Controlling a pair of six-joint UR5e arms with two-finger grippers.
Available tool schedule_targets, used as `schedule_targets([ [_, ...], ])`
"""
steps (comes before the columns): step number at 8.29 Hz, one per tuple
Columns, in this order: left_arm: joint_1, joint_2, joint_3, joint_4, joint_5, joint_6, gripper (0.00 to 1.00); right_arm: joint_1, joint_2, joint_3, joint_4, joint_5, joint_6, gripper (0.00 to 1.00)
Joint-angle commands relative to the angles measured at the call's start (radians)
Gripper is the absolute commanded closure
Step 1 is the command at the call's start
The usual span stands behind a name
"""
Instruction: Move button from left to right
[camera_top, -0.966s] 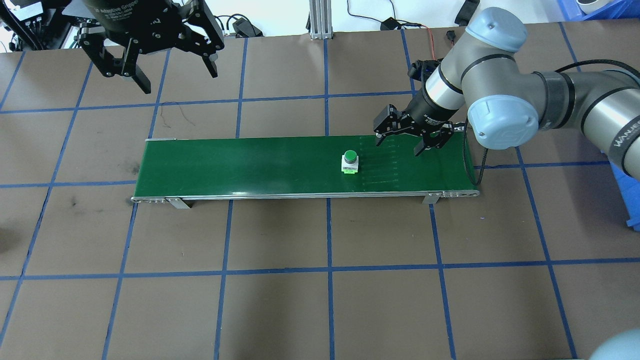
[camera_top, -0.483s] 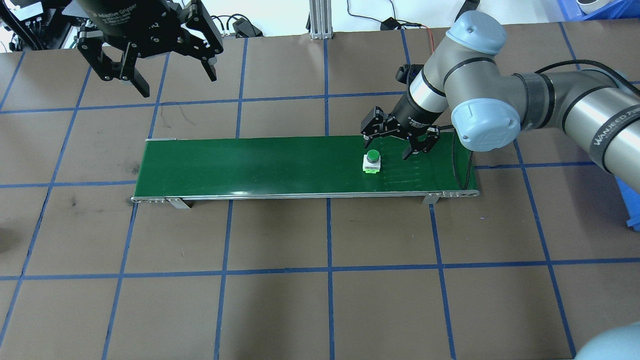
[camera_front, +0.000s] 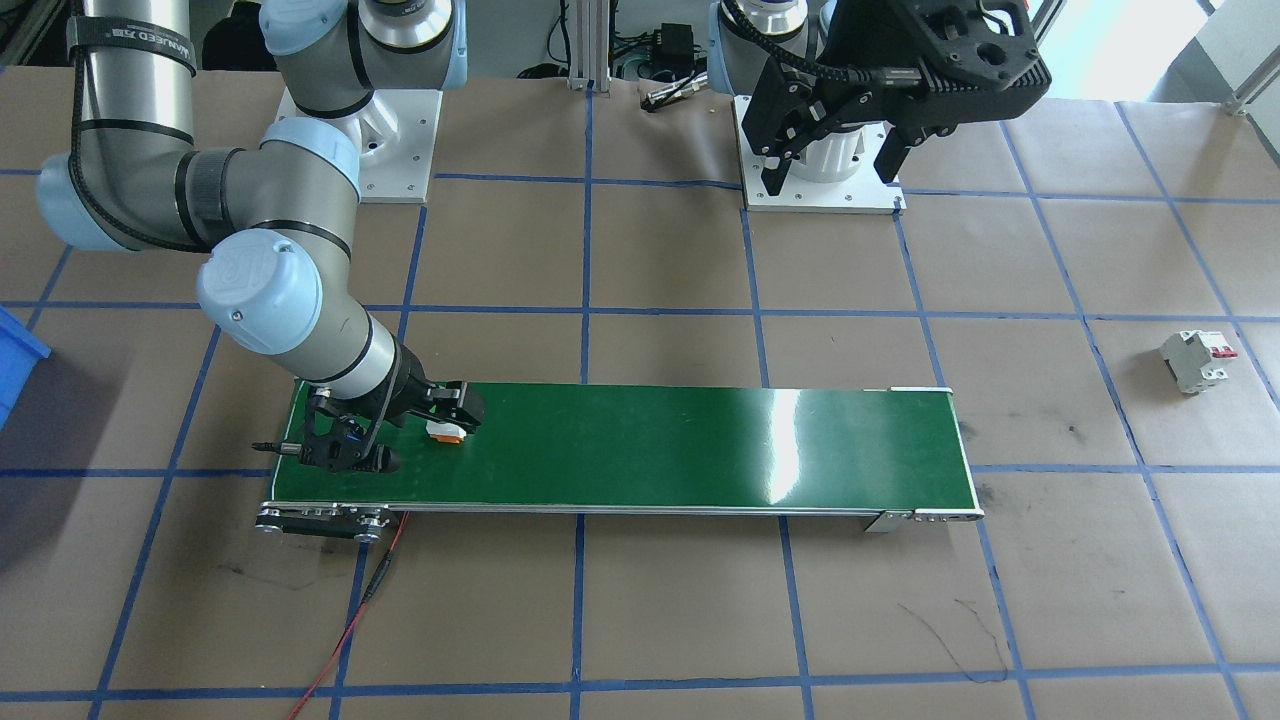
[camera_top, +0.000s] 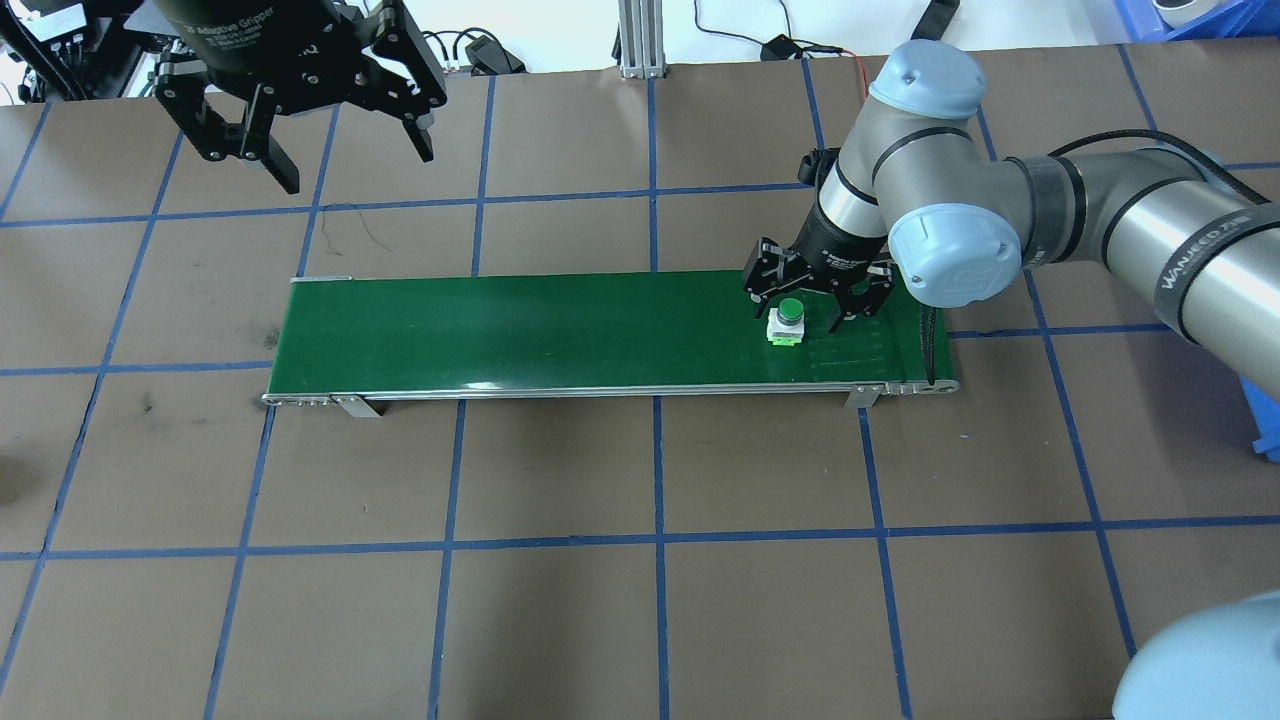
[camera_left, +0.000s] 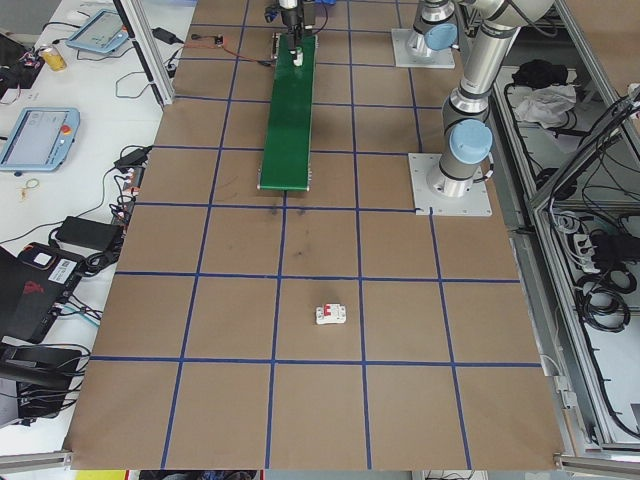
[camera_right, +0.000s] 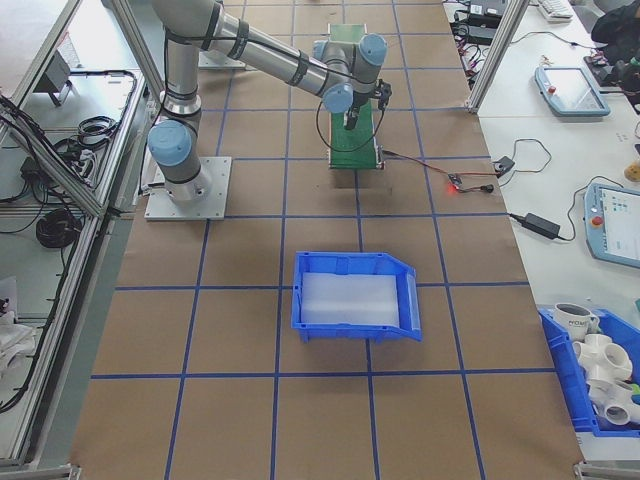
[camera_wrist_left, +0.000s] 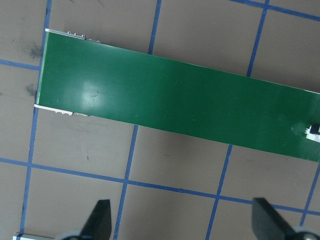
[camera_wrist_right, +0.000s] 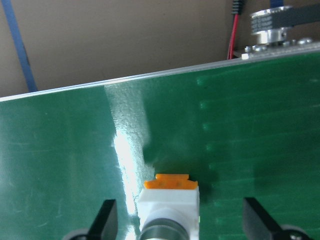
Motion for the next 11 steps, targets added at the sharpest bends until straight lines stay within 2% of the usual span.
schedule_targets([
  [1,0.001,0.0,0.0,0.0,0.0,0.0,0.0,0.0,0.009,0.004,0.008,-0.039,-0.01,0.51],
  [2,0.002,0.0,0.0,-0.001,0.0,0.0,0.0,0.0,0.008,0.002,0.008,-0.063,-0.038,0.77],
  [3,0.002,0.0,0.0,0.0,0.0,0.0,0.0,-0.001,-0.006,-0.007,0.003,-0.121,-0.105,0.94],
  [5,0.002,0.0,0.0,0.0,0.0,0.0,0.0,-0.025,-0.025,-0.116,0.038,-0.256,-0.245,0.94],
  [8,0.002,0.0,0.0,0.0,0.0,0.0,0.0,-0.178,-0.087,-0.142,0.106,-0.275,-0.549,0.94],
  [9,0.002,0.0,0.0,0.0,0.0,0.0,0.0,-0.244,-0.106,-0.144,0.124,-0.296,-0.673,0.91],
  [10,0.002,0.0,0.0,0.0,0.0,0.0,0.0,-0.306,-0.13,-0.148,0.126,-0.359,-0.829,0.91],
  [11,0.002,0.0,0.0,0.0,0.0,0.0,0.0,-0.363,-0.144,-0.151,0.12,-0.382,-1.025,0.92],
])
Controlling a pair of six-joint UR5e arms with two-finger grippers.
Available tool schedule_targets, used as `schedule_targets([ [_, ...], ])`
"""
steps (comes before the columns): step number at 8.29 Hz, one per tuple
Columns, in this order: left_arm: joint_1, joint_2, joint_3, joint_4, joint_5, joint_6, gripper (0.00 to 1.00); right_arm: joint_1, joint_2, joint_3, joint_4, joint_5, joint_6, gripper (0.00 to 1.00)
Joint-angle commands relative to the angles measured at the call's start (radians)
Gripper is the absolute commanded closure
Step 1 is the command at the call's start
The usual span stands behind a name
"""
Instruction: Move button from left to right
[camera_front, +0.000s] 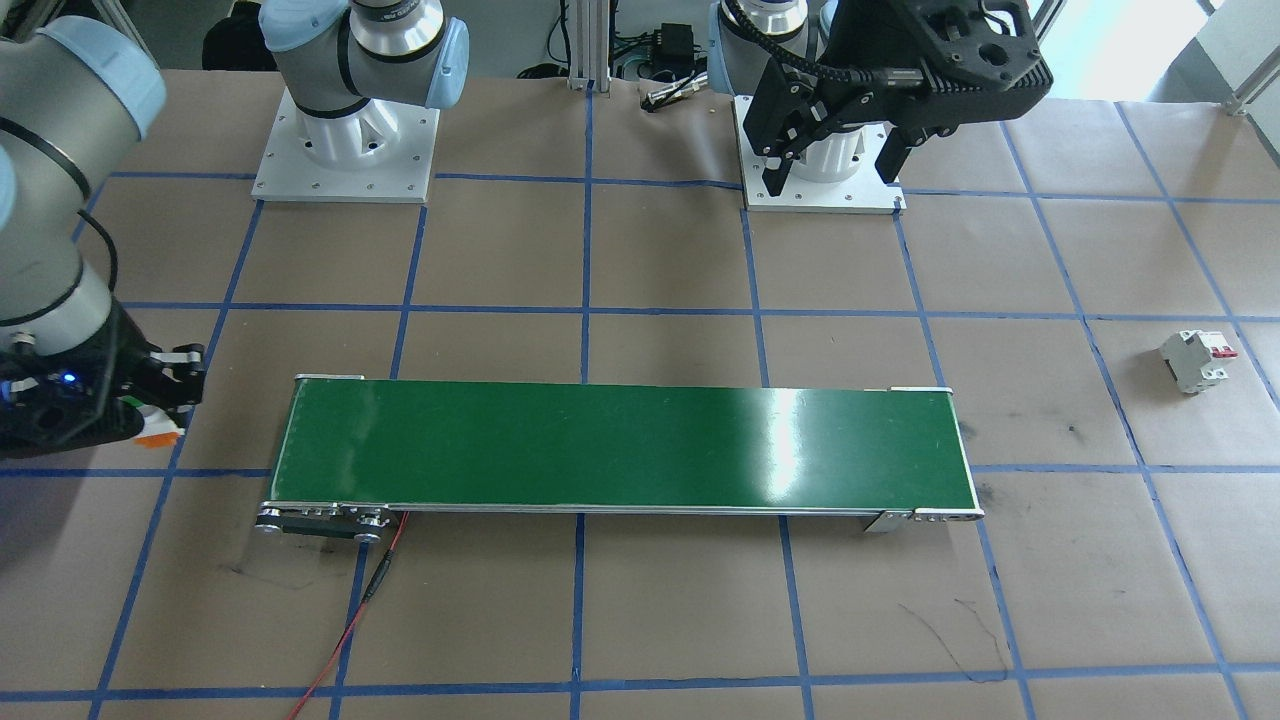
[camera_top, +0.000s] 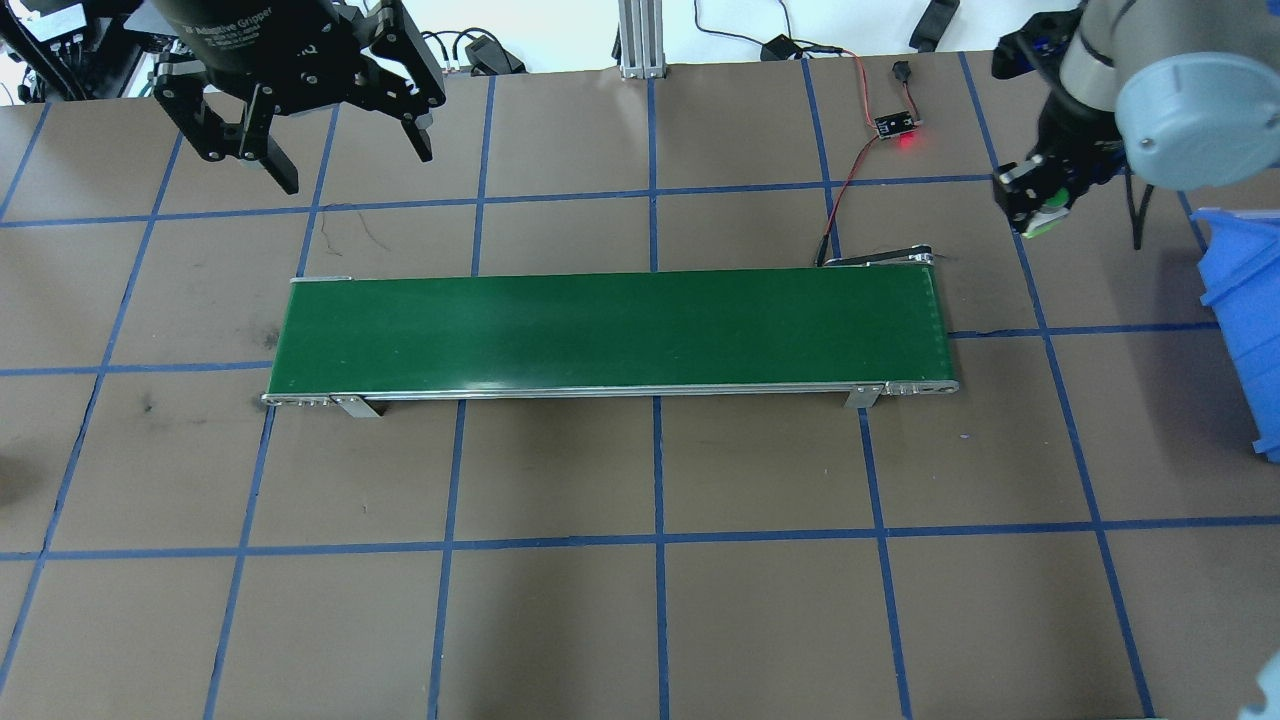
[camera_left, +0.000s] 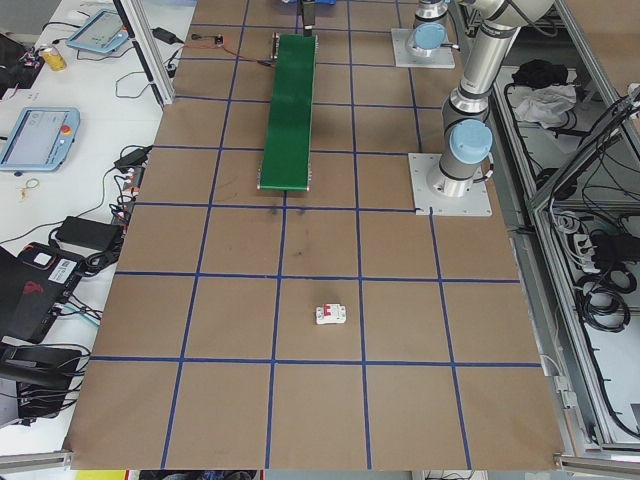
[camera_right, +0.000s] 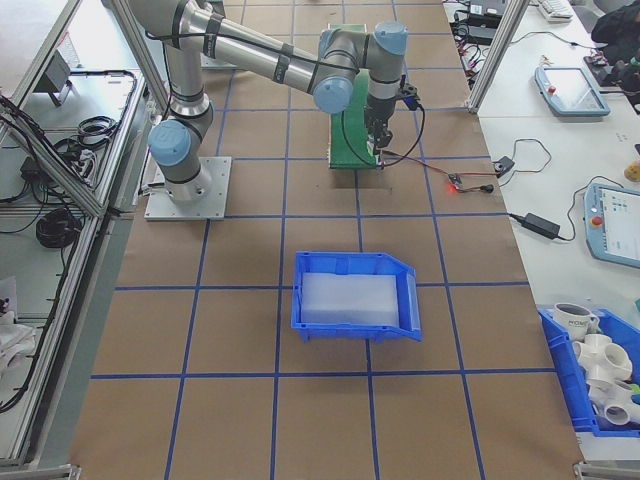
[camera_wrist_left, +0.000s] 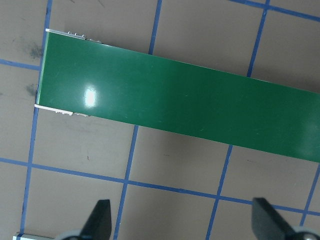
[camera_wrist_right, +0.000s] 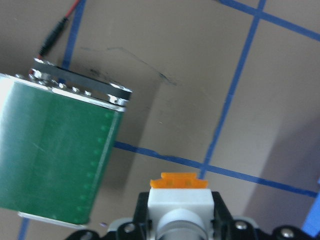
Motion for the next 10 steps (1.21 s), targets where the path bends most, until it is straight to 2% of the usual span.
schedule_targets([
  [1,0.0,0.0,0.0,0.0,0.0,0.0,0.0,-0.178,-0.036,-0.007,0.001,-0.054,-0.434,0.92],
  [3,0.0,0.0,0.0,0.0,0.0,0.0,0.0,-0.302,-0.035,-0.005,-0.009,-0.048,-0.701,0.92],
  [5,0.0,0.0,0.0,0.0,0.0,0.0,0.0,-0.443,-0.007,-0.004,-0.144,-0.04,-1.021,0.92],
  [7,0.0,0.002,0.0,0.0,0.0,0.0,0.0,-0.555,0.089,-0.008,-0.267,0.074,-1.275,0.92],
  [8,0.0,0.002,0.0,0.0,0.0,0.0,0.0,-0.602,0.129,-0.008,-0.281,0.145,-1.43,0.92],
  [10,0.0,0.002,0.0,0.0,0.0,0.0,0.0,-0.672,0.201,-0.008,-0.289,0.169,-1.659,0.91],
])
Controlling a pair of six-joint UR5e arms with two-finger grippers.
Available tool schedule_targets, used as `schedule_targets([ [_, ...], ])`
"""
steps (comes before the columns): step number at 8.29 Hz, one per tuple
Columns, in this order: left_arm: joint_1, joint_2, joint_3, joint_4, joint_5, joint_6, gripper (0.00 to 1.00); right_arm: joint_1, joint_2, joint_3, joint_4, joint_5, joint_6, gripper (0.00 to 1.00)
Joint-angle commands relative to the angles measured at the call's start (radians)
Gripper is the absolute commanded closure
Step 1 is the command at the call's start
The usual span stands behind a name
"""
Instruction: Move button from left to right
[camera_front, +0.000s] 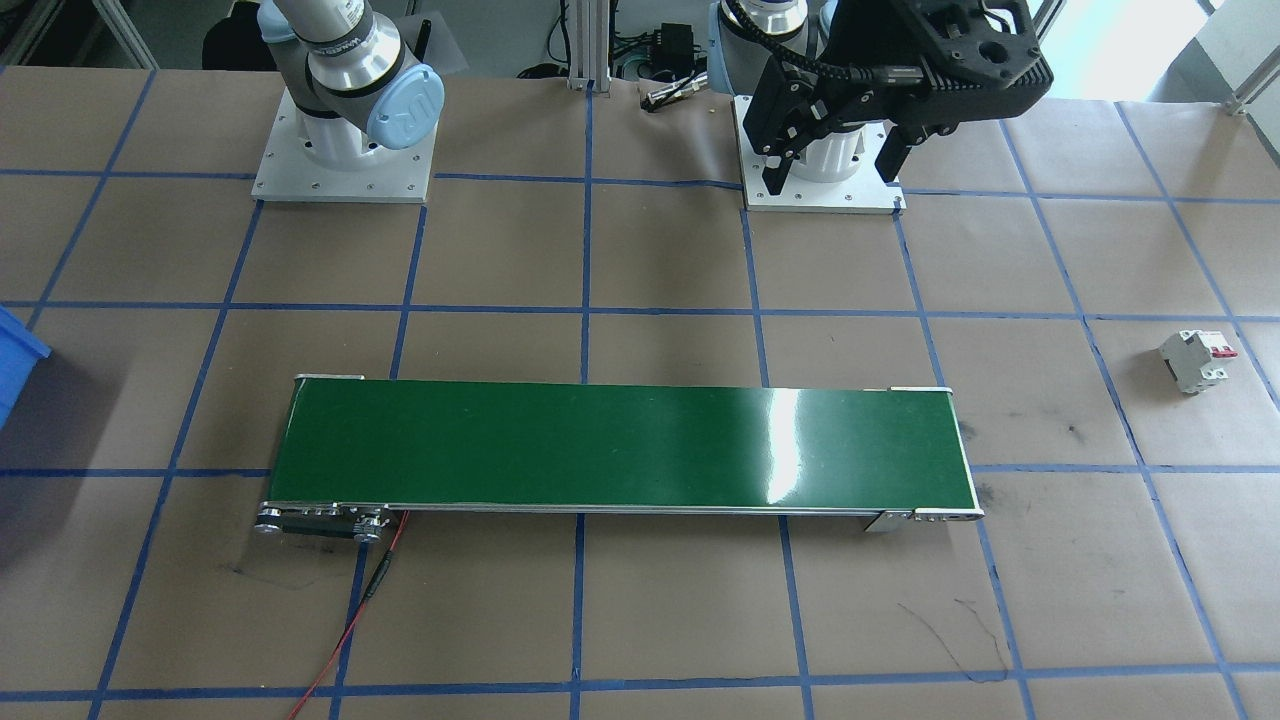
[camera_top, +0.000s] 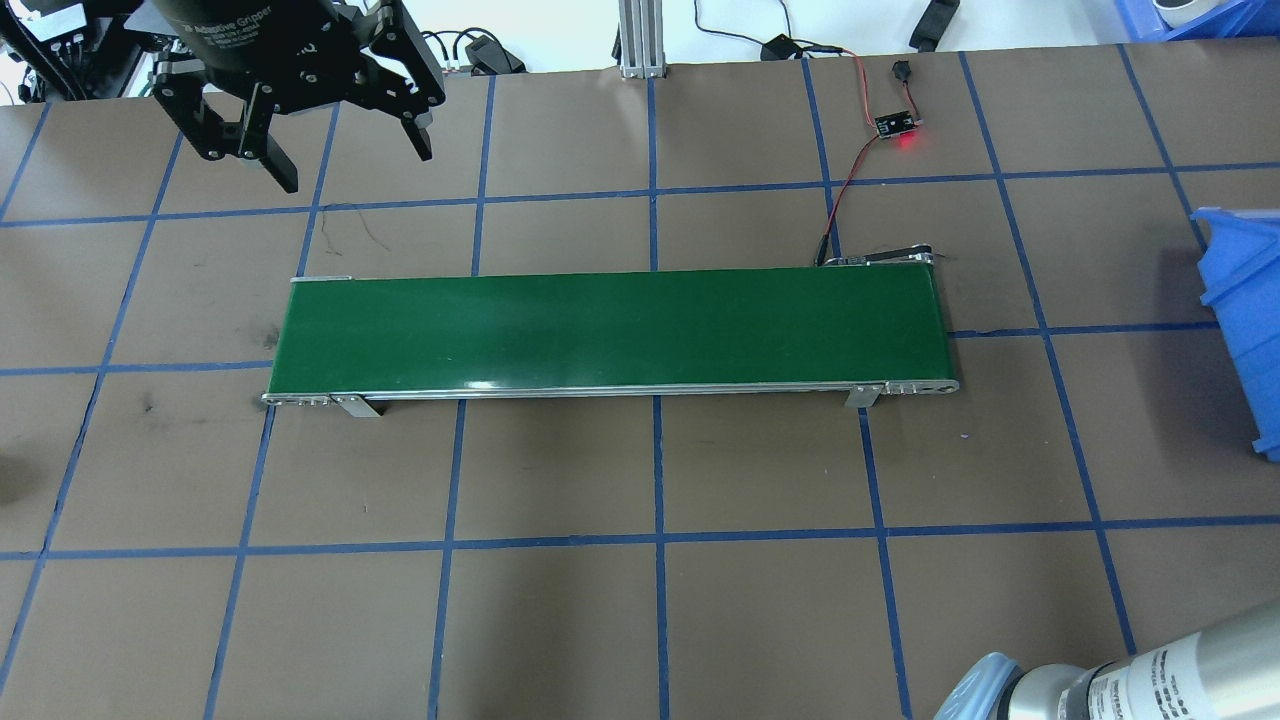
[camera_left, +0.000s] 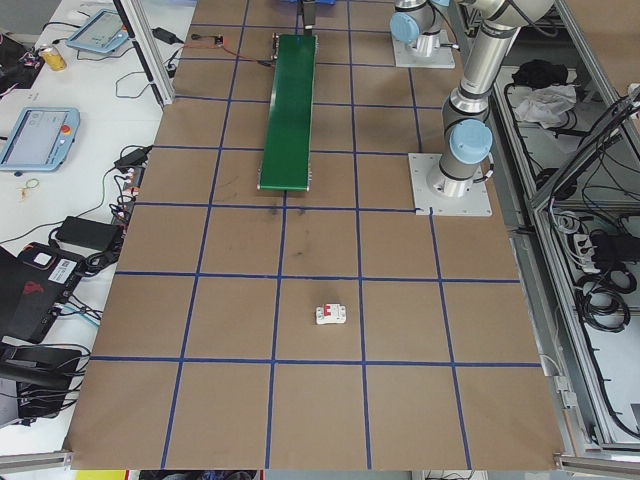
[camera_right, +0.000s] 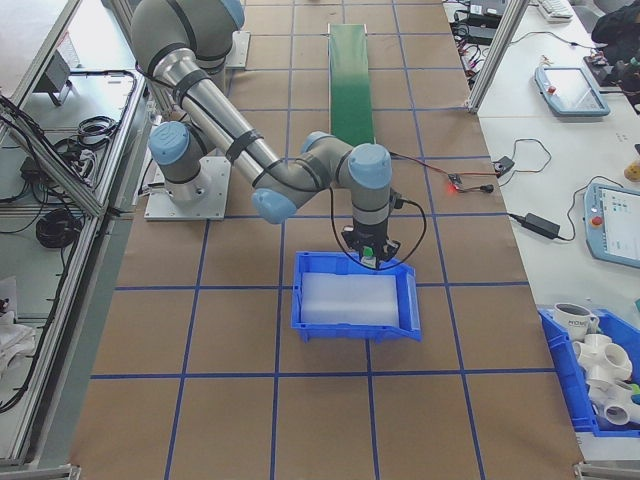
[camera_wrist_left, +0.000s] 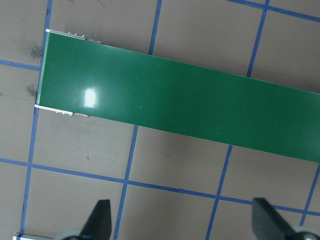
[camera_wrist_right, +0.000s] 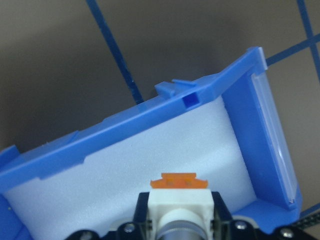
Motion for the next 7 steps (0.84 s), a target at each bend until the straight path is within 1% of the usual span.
schedule_targets([
  [1,0.0,0.0,0.001,0.002,0.0,0.0,0.0,-0.089,0.104,0.001,-0.026,0.021,-0.261,0.9],
  [2,0.0,0.0,0.0,0.0,0.0,0.0,0.0,-0.091,0.136,0.003,-0.035,-0.057,-0.262,0.91],
  [3,0.0,0.002,0.0,0.002,0.0,0.002,0.0,-0.091,0.144,0.012,-0.049,-0.094,-0.26,0.88],
  [4,0.0,0.0,0.0,0.0,0.0,0.002,0.0,-0.091,0.147,0.018,-0.049,-0.09,-0.259,0.84],
  [5,0.0,0.0,0.0,0.002,0.0,0.002,0.0,-0.089,0.149,0.019,-0.049,-0.081,-0.259,0.55],
  [6,0.0,0.002,0.0,0.002,0.0,0.002,0.0,-0.091,0.146,0.019,-0.047,-0.069,-0.257,0.15],
  [7,0.0,0.0,0.001,0.003,0.0,0.002,0.0,-0.091,0.135,0.019,-0.044,-0.052,-0.257,0.0],
])
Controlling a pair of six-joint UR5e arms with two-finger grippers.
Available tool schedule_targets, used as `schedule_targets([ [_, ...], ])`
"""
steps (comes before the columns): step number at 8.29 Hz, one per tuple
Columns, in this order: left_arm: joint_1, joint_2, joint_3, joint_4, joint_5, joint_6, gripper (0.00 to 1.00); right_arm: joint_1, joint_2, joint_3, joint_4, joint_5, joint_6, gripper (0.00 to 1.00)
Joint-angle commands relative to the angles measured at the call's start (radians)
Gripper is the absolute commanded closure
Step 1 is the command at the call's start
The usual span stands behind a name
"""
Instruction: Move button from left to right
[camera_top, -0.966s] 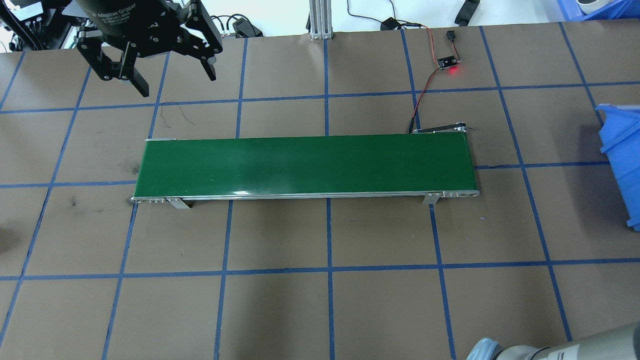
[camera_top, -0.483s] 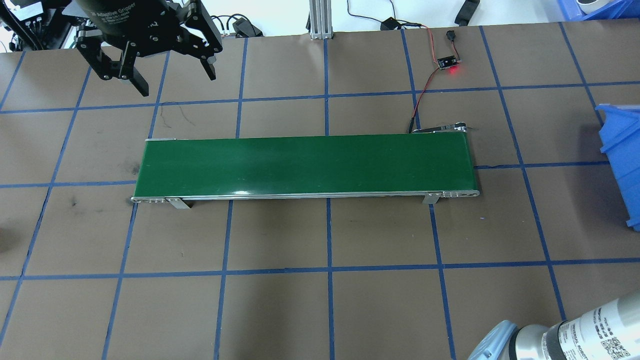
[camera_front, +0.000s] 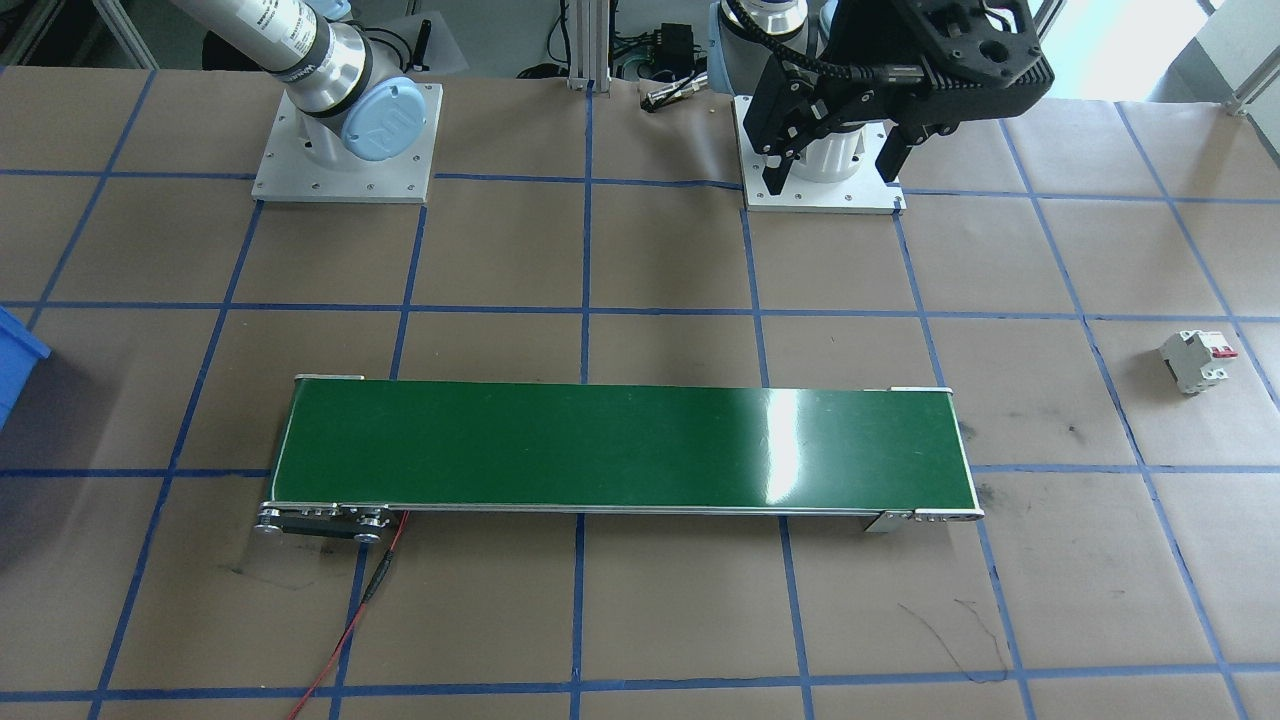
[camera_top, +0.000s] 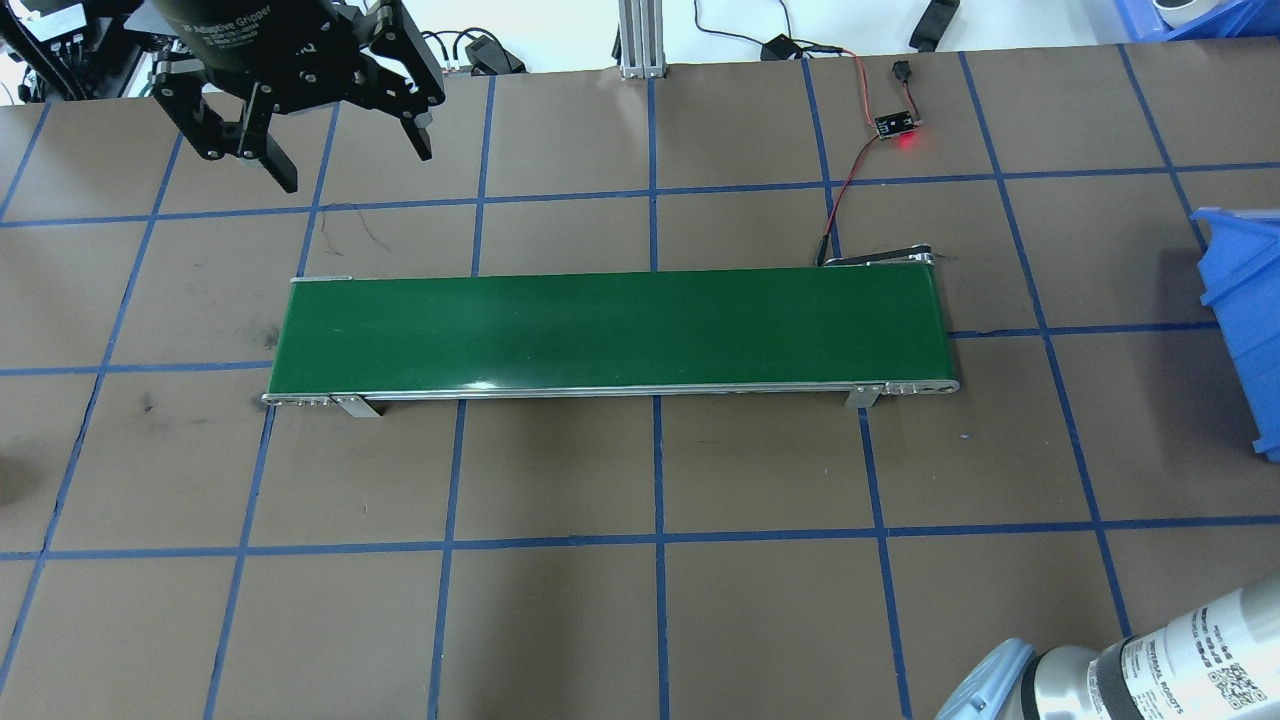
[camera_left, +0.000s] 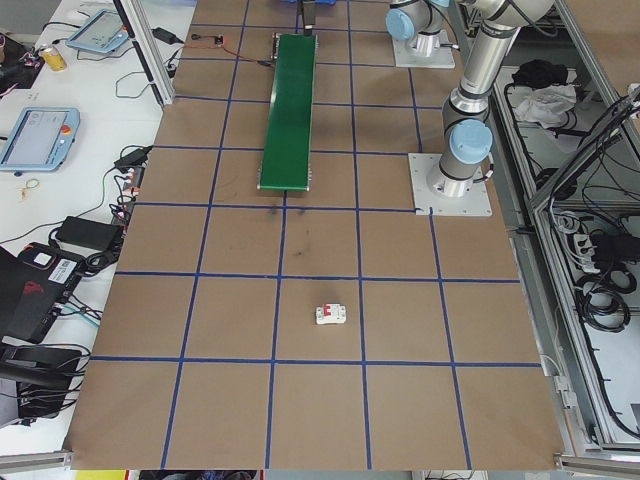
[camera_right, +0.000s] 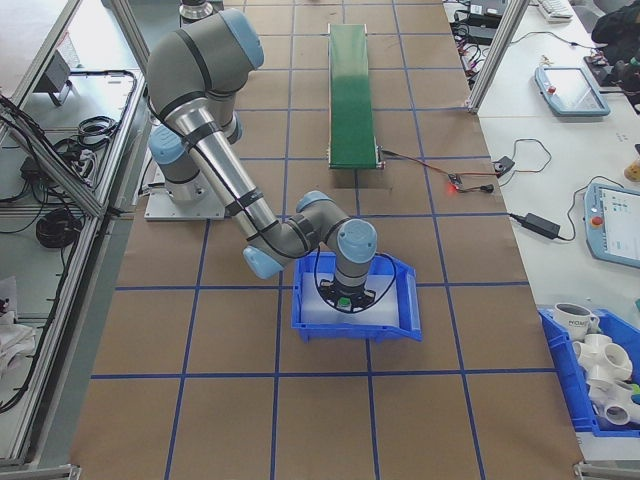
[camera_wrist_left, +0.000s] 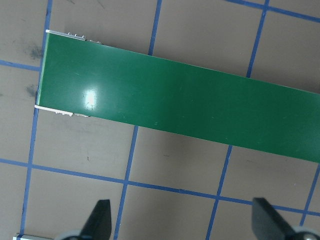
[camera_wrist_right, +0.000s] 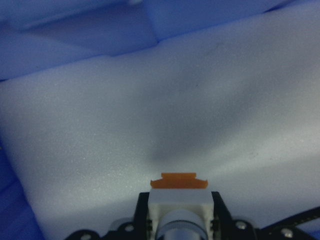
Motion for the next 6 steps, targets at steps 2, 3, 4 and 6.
schedule_targets([
  [2,0.0,-0.001,0.0,0.003,0.0,-0.001,0.0,-0.001,-0.057,0.001,0.075,0.018,0.046,0.0],
  [3,0.0,-0.001,0.0,0.003,0.0,0.0,0.0,-0.001,-0.117,0.001,0.163,0.02,0.106,0.0],
  [4,0.0,-0.001,0.0,0.003,0.0,-0.001,0.0,0.007,-0.187,0.001,0.263,0.018,0.176,0.0],
  [6,0.0,-0.001,0.0,0.003,0.0,0.0,0.0,0.011,-0.306,0.001,0.511,0.02,0.416,0.0],
])
